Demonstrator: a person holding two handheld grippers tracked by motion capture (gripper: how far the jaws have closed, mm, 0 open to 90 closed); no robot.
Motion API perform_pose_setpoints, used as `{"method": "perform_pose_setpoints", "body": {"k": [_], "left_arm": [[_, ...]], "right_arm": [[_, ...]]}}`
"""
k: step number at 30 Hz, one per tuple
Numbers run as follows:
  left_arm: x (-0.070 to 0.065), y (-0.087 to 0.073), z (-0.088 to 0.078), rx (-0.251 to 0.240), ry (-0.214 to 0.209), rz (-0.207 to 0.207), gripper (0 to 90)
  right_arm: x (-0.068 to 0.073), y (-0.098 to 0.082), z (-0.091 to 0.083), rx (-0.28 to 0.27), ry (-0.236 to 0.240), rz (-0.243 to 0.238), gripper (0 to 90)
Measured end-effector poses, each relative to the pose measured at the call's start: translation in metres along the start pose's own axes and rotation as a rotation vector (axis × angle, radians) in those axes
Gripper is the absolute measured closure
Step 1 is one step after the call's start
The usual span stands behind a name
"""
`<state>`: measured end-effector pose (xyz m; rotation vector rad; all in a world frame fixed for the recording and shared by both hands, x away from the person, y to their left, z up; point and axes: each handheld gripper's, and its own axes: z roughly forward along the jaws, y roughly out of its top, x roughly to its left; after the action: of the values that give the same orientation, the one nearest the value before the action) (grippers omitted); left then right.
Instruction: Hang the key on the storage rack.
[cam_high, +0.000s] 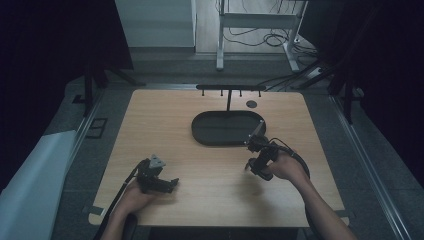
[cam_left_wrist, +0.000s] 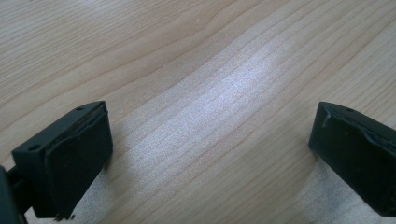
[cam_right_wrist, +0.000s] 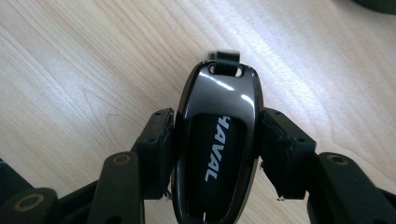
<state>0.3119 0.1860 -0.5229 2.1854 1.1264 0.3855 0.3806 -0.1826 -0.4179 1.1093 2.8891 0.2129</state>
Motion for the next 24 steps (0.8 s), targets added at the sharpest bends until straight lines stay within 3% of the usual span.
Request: {"method": "perform_pose_setpoints", "body": {"k": [12,24], "left_arm": [[0.0,0.0,0.0,0.0,0.0,0.001,0.0],[0.0,0.0,0.0,-0.002,0.0,0.0,0.0]], "right_arm": [[-0.019,0.006,-0.028,-0.056,0.0,0.034,47.7],[-0.045,0.018,-0.063,-0.105,-0.007,0.101,47.8]]}}
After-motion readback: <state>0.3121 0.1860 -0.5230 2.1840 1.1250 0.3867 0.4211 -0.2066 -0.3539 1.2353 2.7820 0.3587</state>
